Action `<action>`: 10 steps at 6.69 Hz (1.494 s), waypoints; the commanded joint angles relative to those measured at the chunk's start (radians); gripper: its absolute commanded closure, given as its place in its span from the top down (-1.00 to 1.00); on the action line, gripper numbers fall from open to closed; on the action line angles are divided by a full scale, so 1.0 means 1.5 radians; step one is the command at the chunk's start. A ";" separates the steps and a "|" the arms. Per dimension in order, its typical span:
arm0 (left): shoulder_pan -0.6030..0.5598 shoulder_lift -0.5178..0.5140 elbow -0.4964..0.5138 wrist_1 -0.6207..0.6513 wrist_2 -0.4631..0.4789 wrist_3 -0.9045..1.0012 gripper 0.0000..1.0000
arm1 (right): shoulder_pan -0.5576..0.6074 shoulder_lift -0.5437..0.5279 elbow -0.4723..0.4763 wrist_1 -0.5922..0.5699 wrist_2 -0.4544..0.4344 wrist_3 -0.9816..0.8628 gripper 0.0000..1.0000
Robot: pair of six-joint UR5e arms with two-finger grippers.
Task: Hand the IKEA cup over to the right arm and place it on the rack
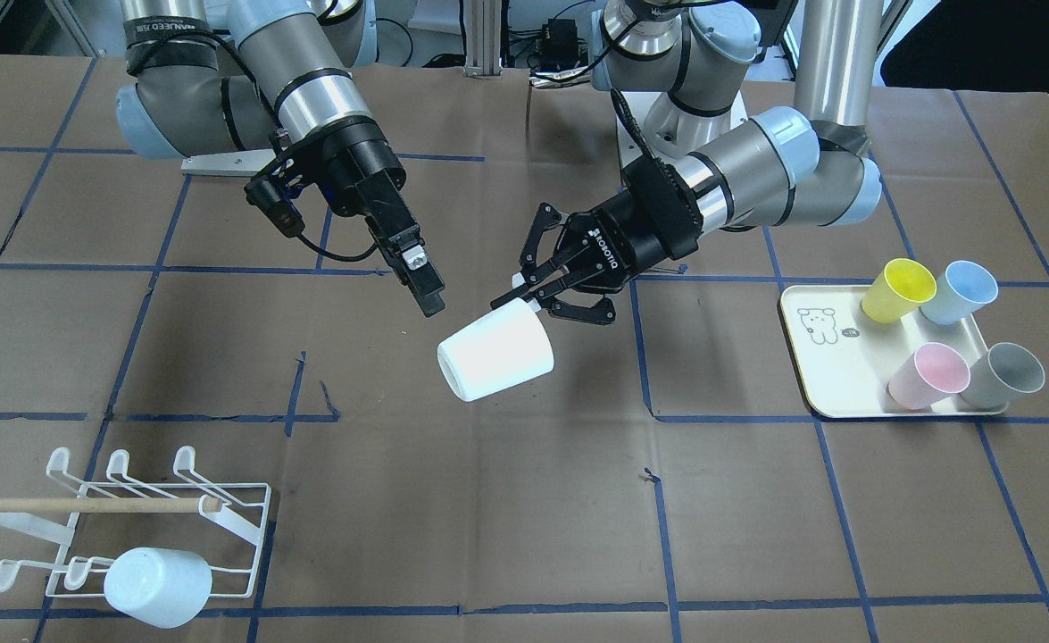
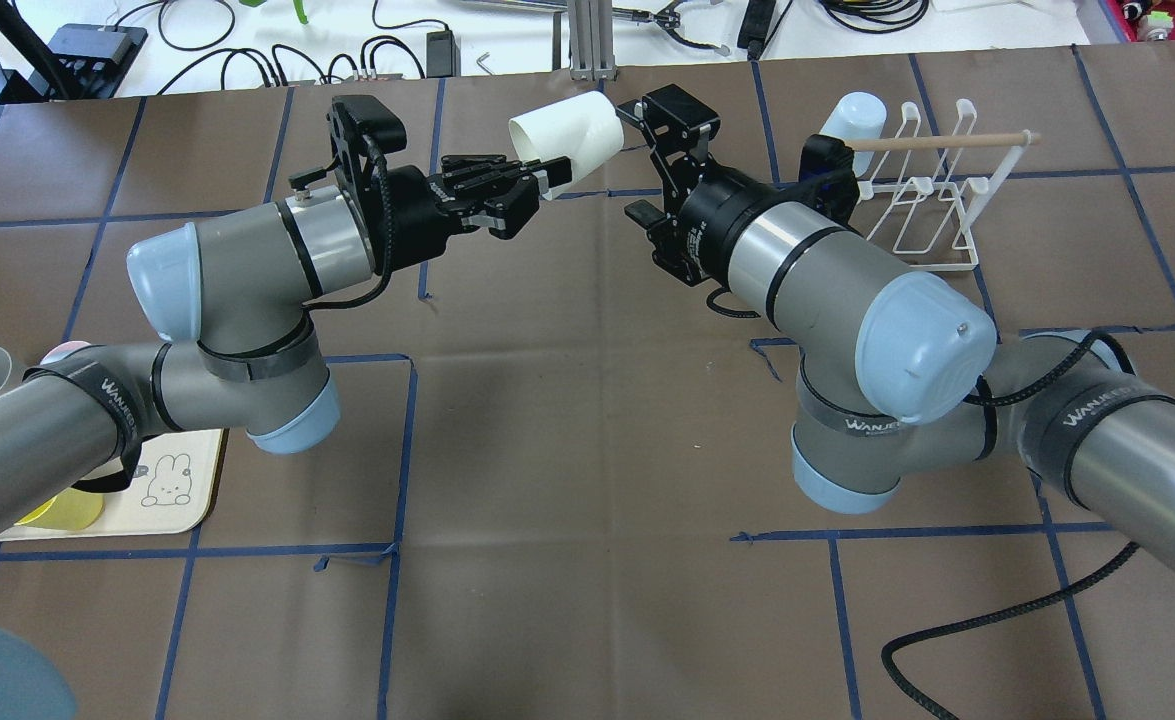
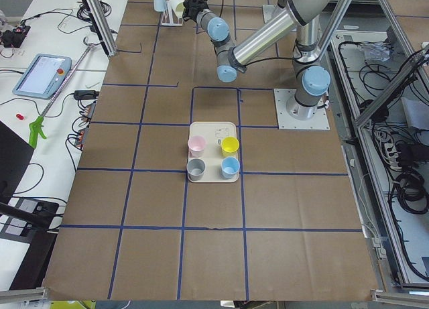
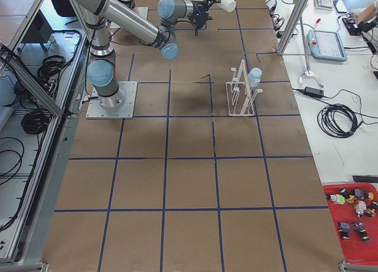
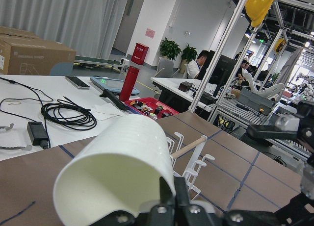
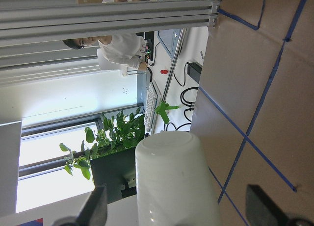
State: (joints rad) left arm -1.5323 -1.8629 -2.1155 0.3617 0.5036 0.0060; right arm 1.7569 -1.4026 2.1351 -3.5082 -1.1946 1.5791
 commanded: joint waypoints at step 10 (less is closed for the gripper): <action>-0.001 0.010 -0.014 0.001 0.027 0.000 -0.86 | 0.033 0.085 -0.071 0.007 0.000 -0.001 0.95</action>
State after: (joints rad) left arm -1.5340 -1.8482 -2.1369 0.3635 0.5430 0.0050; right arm 1.8061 -1.2813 2.0354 -3.5011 -1.1937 1.5768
